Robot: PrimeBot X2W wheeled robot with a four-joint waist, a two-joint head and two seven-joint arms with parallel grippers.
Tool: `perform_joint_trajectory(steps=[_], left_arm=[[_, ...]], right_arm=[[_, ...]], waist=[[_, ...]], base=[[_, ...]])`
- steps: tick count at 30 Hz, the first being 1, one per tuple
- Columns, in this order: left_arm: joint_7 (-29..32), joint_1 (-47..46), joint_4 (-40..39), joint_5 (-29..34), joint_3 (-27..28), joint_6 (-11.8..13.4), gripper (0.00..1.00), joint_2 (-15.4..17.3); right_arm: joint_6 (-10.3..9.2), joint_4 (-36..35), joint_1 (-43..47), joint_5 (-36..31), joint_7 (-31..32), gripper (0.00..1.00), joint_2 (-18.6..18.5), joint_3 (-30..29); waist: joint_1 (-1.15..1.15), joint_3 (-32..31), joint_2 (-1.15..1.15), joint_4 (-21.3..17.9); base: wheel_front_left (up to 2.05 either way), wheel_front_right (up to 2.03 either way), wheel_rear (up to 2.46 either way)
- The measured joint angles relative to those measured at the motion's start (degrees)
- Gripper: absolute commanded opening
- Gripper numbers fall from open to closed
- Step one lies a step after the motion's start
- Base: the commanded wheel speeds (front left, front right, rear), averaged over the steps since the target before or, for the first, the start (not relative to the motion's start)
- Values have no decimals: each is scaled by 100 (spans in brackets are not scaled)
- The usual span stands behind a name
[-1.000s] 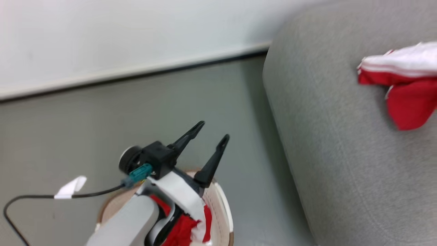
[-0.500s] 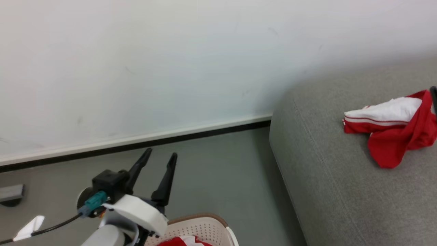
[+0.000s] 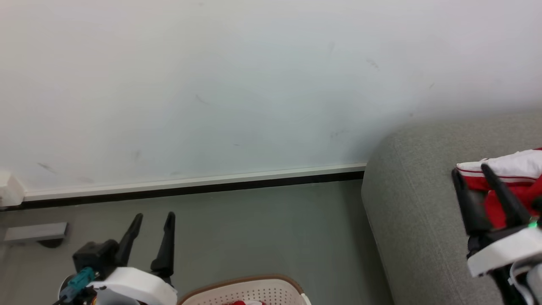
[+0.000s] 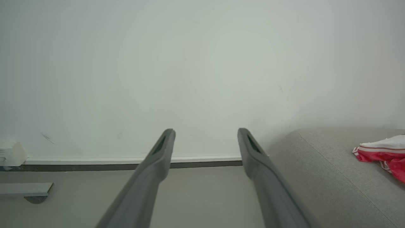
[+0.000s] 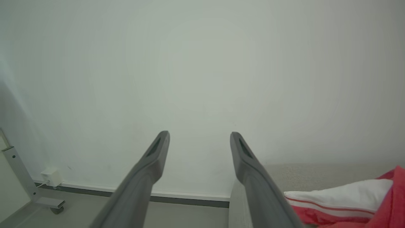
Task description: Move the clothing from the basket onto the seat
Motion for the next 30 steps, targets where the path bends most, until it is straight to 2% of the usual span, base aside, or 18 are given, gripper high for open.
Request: perform_joint_trajectory(steps=[9, 14, 18, 30], left_arm=[[-7, 696, -212, 702, 876, 64, 100, -293], [-7, 1019, -331, 1105, 1287, -81, 100, -560], [-7, 1115, -358, 1335, 1483, -229, 100, -761], [-7, 1130, -248, 1782, 1891, -632, 100, -1168]], right_arm=[[0, -322, 1122, -832, -76, 100, 846, -645], [0, -544, 1444, -1204, -77, 100, 1196, -904], [0, -619, 1546, -1352, -77, 100, 1332, -996], [0, -667, 1549, -1467, -78, 100, 1415, -1032]], waist=[[1, -19, 0, 124], [1, 17, 0, 139], [1, 44, 0, 165], [1, 112, 0, 144]], base=[[0, 0, 0], [0, 0, 0], [0, 0, 0], [0, 0, 0]])
